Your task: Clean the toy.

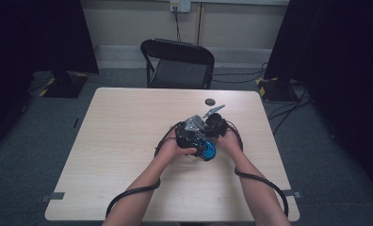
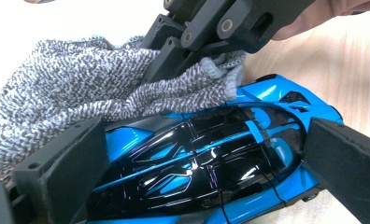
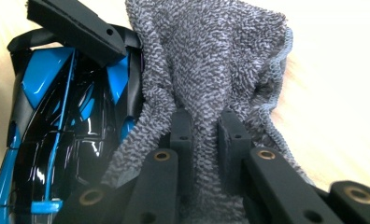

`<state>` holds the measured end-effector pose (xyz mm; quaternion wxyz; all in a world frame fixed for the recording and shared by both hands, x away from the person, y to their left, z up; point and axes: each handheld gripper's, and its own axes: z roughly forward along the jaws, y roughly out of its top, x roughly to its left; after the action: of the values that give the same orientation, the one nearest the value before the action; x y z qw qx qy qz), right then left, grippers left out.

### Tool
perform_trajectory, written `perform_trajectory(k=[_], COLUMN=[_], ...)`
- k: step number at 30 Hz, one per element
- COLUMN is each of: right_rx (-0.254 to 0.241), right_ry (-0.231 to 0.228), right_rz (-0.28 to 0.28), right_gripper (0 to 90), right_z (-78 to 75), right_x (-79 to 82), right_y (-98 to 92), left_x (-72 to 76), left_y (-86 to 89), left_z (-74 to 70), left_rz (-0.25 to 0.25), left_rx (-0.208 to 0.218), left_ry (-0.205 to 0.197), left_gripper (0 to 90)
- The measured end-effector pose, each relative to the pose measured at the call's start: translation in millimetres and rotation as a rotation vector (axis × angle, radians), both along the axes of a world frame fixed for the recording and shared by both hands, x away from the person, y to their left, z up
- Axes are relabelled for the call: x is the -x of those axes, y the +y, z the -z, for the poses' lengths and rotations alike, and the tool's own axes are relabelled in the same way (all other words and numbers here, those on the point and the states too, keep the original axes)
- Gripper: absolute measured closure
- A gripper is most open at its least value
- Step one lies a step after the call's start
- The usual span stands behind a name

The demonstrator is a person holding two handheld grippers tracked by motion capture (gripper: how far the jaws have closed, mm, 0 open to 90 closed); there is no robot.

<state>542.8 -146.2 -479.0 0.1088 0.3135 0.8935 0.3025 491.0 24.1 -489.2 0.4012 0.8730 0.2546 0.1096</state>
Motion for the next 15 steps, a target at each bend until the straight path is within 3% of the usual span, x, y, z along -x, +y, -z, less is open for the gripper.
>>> perform_trajectory(k=[15], right_rx=[-0.008], right_ry=[0.012], right_rz=[-0.024], right_gripper=[79.0], right_z=[-1.3], right_x=[13.6], right_y=[-23.1], left_x=[-0.4], left_y=[-0.5], left_z=[-0.6], left_rz=[0.003], left_rx=[-0.006], left_ry=[0.004], left_gripper=[0.0])
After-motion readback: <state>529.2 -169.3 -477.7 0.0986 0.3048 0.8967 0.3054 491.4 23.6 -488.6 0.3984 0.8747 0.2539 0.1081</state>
